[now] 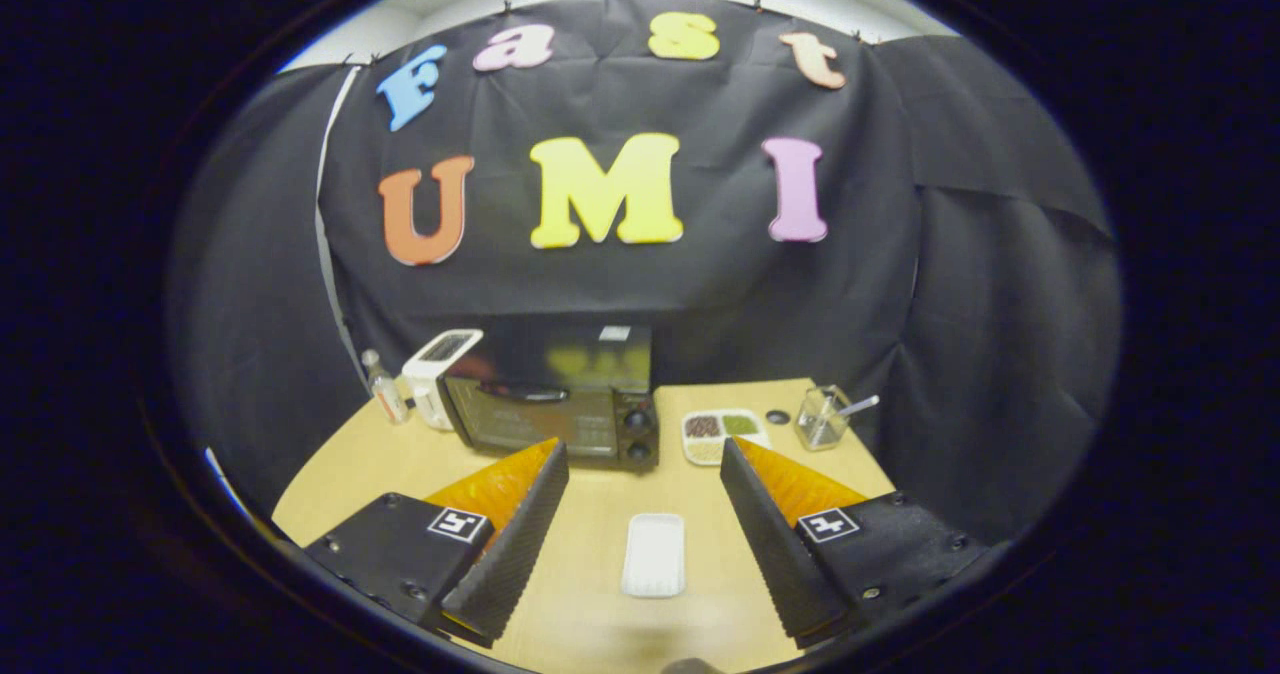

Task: Open the toaster oven, put the food inside, and close the toaster oven door.

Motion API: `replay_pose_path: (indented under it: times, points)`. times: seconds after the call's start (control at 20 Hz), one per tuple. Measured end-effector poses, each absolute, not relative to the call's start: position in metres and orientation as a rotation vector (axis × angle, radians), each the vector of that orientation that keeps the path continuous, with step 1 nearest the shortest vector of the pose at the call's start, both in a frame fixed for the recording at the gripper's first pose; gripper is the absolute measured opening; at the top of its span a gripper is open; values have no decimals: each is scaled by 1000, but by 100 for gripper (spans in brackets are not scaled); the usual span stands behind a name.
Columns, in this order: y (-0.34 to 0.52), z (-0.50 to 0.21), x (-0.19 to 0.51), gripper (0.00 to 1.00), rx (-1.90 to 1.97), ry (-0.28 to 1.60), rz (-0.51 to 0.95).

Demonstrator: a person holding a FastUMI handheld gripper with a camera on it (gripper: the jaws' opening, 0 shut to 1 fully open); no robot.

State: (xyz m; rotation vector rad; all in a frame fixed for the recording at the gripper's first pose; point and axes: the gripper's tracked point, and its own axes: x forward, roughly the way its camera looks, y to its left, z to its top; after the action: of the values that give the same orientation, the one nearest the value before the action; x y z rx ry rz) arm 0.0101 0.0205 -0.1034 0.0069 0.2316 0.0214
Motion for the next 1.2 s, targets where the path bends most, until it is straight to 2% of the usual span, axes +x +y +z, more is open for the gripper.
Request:
replay_pose_path:
  times: [0.25,0.45,0.75,1.2]
  points:
    - [-27,1,-28,98,32,22,-13]
    - [-47,34,-43,98,6,-55,-3]
    - [-59,33,-58,98,13,-76,29]
    - [-86,14,-58,98,33,-52,3]
